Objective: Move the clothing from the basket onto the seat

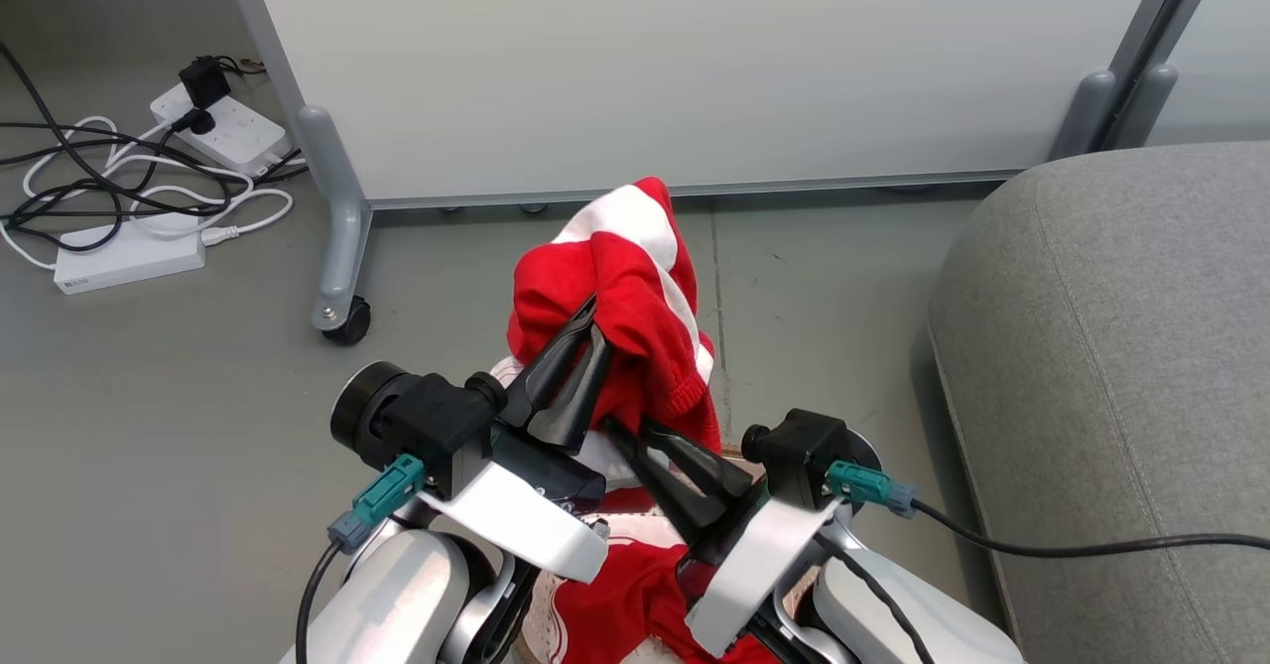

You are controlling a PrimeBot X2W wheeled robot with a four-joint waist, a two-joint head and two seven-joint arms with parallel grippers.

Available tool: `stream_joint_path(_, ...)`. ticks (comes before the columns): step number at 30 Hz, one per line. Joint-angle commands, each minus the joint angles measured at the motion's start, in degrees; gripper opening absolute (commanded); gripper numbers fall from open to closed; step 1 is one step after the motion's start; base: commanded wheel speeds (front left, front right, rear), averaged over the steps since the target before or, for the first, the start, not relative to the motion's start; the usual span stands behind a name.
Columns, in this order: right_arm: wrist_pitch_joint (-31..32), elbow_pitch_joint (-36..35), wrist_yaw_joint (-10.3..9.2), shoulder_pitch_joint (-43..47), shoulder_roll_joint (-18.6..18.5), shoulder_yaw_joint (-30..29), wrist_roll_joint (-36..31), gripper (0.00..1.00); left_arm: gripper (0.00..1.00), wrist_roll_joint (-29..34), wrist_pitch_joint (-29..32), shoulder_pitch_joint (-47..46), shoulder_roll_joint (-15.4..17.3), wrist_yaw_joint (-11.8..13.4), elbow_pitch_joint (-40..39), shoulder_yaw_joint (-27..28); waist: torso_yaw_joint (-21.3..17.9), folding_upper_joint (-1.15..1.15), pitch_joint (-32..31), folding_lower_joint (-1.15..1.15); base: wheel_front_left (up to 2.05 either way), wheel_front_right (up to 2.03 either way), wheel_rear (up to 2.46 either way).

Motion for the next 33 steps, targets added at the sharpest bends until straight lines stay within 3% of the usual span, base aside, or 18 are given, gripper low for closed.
stream_joint_path(1,-0.4,0.0,0.11,-0.9,-0.2,0.2,0.7,0.0,0.0,-0.3,-0.2,-0.9,0.1,-0.1,0.2,0.0,0.0,0.0,0.0,0.0,0.0,0.0,0.0)
stream_joint_path(9,-0.4,-1.7,0.11,-1.2,-0.2,-0.7,-0.3,0.0,0.0,-0.5,-0.6,-1.0,0.2,0.6,0.6,0.2,-0.2,0.0,-0.1,0.0,0.0,0.0,0.0)
stream_joint_path(11,-0.4,-2.5,0.11,-0.4,-0.2,-1.7,-1.1,0.0,0.5,-0.2,-0.6,-0.8,0.3,1.1,0.6,0.4,-0.3,0.0,-0.3,0.0,0.0,0.0,0.0)
stream_joint_path(12,-0.4,-3.0,0.11,-0.1,-0.2,-2.2,-1.6,0.0,0.94,-0.1,-0.8,-0.6,0.2,1.6,0.6,0.6,-0.3,0.0,-0.4,0.0,0.0,0.0,0.0)
stream_joint_path(13,-0.4,-3.4,0.11,0.3,-0.2,-2.8,-2.1,0.0,1.0,0.1,-0.9,-0.4,0.2,1.8,0.6,0.6,-0.3,0.0,-0.5,0.0,0.0,0.0,0.0)
stream_joint_path(19,-0.3,-3.3,0.11,1.8,-0.2,-5.4,-3.2,0.0,1.0,0.5,-0.5,0.9,1.2,1.4,-0.3,-0.4,-0.7,0.0,-1.0,0.0,0.0,0.0,0.0)
stream_joint_path(33,-0.3,-2.0,0.11,4.3,-0.9,-15.6,-7.0,0.0,1.0,2.2,5.2,5.6,6.8,-3.1,-4.0,-7.8,-3.3,0.0,-1.3,0.0,0.0,0.0,0.0)
